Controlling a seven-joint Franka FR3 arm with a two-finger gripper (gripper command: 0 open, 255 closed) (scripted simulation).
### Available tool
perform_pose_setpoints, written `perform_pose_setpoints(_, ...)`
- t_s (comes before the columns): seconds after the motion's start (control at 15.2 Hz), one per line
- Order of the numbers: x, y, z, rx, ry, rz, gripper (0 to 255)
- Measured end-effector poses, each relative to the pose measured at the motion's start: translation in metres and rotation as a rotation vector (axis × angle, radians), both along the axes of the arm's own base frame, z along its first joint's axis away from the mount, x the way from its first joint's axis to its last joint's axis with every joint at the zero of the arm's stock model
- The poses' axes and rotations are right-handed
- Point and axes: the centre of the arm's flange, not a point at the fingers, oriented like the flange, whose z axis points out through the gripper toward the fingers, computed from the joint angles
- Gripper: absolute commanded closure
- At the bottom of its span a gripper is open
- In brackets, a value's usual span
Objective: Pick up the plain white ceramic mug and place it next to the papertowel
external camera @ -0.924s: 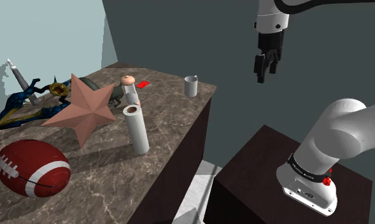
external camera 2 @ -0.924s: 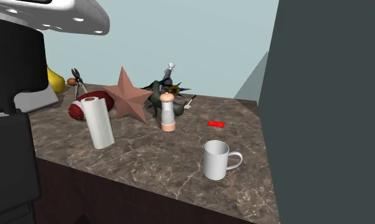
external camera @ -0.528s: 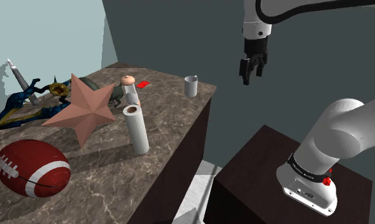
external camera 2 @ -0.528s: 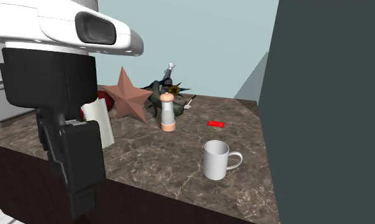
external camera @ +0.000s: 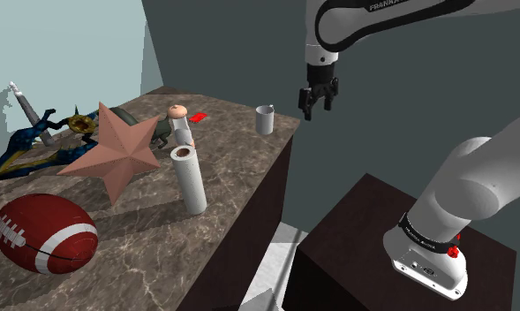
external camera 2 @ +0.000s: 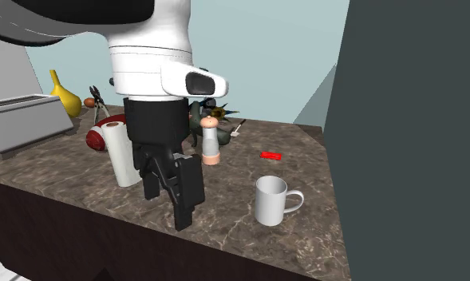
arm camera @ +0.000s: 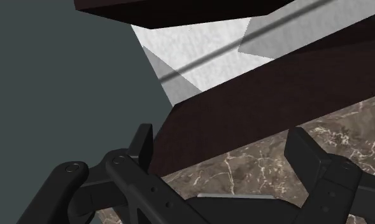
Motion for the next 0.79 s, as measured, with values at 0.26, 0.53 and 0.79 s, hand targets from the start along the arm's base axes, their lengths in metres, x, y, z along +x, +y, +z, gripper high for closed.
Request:
perform_pose_setpoints(0.26,0.043,0.002,-0.020,0.000,-0.034,-0.032,0)
perform_pose_setpoints(0.53,0.087,0.002,-0.038,0.001,-0.069,-0.064,0)
perform_pose_setpoints(0.79,0.131,0.007,-0.055,0.002,-0.104,-0.097,0)
